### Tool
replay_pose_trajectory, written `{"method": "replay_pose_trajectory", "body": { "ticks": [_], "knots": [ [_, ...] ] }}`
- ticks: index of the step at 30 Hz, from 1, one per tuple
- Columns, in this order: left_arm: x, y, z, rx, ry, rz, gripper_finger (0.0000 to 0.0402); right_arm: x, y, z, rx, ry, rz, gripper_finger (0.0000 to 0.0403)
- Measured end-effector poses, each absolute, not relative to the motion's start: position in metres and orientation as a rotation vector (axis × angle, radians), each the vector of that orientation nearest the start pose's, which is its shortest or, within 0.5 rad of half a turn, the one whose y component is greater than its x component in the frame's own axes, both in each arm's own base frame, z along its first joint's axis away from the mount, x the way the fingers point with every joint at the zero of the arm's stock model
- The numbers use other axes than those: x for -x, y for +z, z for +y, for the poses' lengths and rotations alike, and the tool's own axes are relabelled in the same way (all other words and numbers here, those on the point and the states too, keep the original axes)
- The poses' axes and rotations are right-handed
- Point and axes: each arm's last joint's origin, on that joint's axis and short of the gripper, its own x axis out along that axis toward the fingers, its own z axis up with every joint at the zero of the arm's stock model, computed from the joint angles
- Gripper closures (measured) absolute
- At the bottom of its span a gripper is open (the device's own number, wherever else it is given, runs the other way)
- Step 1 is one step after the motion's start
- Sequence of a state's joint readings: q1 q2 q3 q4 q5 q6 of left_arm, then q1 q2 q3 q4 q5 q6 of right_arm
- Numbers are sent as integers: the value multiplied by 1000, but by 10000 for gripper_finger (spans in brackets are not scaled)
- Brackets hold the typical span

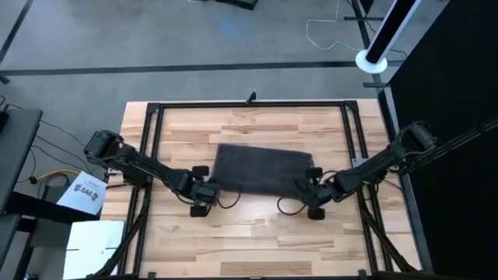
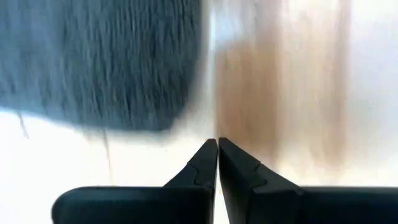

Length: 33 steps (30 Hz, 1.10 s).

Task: Roll towel
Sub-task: Roll the black towel

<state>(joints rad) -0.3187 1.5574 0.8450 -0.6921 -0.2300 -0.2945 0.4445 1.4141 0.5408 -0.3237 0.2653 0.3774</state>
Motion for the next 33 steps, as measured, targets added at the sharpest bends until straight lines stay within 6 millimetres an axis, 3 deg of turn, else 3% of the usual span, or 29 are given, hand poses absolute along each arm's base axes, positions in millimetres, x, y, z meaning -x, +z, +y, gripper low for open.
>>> {"method": "replay_pose_trajectory", "body": {
  "ticks": [7, 13, 21, 25, 29, 33],
  "knots": [
    [-239, 198, -72, 26, 120, 1151, 401, -181, 140, 74, -130, 65, 1098, 393],
    [-254, 205, -74, -165, -42, 999, 372, -178, 141, 68, -151, 45, 1080, 394],
    [-268, 163, -70, -297, -68, 1113, 244, -180, 141, 65, -175, 25, 1070, 394],
    [-273, 138, -68, -386, 8, 1194, 199, -180, 141, 65, -175, 22, 1067, 394],
    [-277, 120, -68, -383, 108, 1249, 197, -180, 141, 65, -178, 17, 1070, 394],
    [-278, 118, -70, -342, 183, 1256, 243, -179, 141, 65, -204, -2, 1078, 395]
  ]
}}
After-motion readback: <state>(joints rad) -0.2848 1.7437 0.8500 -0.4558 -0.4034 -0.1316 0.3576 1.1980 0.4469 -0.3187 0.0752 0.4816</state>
